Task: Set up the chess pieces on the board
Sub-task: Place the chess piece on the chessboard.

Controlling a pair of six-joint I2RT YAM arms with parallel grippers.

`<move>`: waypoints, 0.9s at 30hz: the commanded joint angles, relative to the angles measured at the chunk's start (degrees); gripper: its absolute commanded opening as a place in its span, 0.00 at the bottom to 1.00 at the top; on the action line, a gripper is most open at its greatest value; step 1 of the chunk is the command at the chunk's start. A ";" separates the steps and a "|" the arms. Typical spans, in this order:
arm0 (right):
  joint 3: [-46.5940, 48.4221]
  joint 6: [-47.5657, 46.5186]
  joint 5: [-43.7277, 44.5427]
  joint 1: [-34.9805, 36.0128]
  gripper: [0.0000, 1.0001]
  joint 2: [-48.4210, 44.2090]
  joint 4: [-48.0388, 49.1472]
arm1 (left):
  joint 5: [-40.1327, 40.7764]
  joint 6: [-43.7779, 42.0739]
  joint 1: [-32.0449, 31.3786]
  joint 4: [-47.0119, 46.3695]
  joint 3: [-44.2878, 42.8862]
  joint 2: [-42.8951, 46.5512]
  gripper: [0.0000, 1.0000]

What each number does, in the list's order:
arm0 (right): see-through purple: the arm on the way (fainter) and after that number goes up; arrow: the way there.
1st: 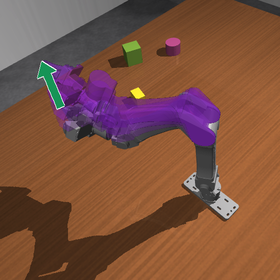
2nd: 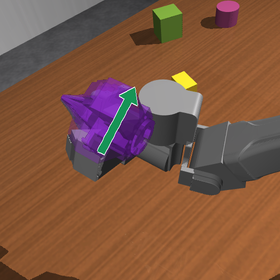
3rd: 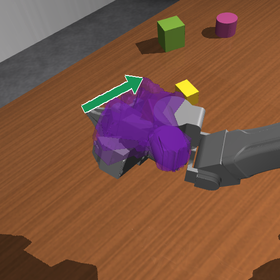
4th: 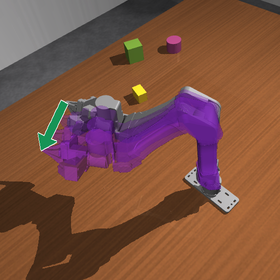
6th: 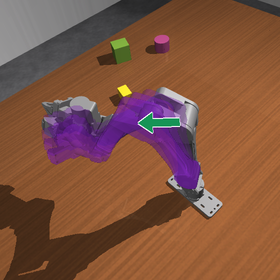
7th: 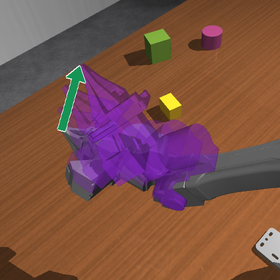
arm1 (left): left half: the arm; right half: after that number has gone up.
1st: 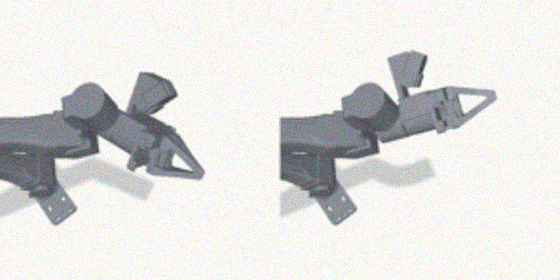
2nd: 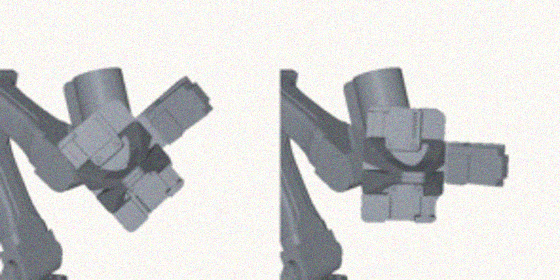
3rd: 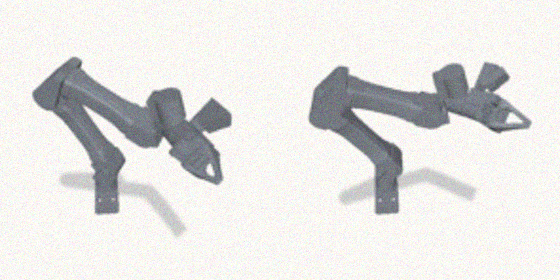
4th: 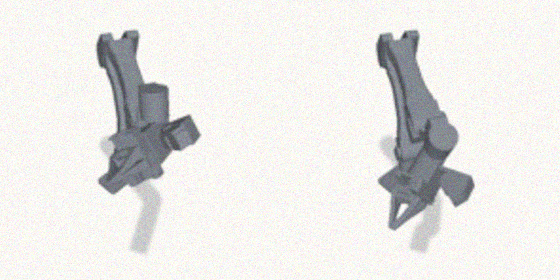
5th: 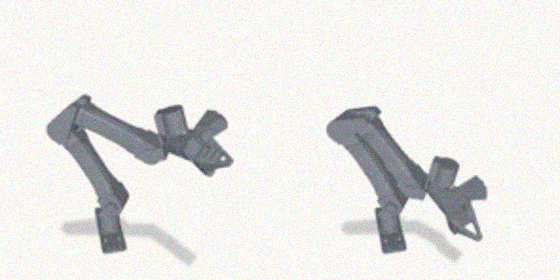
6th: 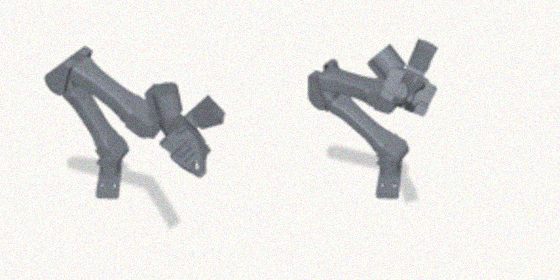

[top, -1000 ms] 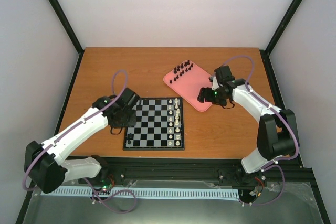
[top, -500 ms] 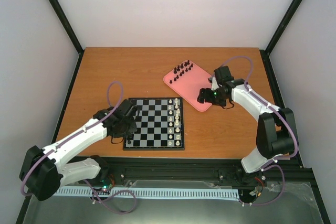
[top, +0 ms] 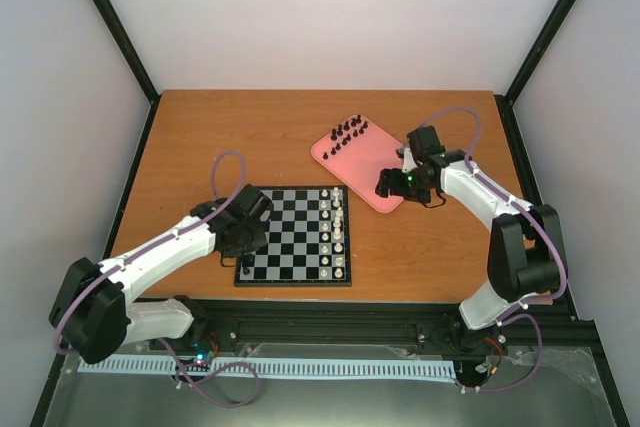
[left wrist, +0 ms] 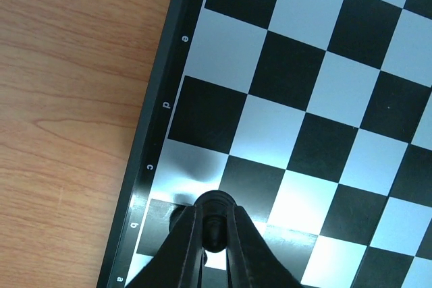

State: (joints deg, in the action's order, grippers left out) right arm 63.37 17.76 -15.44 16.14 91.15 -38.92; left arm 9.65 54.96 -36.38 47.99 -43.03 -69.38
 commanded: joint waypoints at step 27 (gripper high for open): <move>1.29 -1.41 -0.97 0.29 1.00 2.75 0.06 | 3.56 1.81 2.53 -2.23 0.49 -5.56 0.01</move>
State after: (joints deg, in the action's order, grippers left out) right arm 63.37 16.97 -15.92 16.16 93.06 -38.94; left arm 11.46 55.90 -34.50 46.44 -42.44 -74.43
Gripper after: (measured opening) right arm 0.999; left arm 0.093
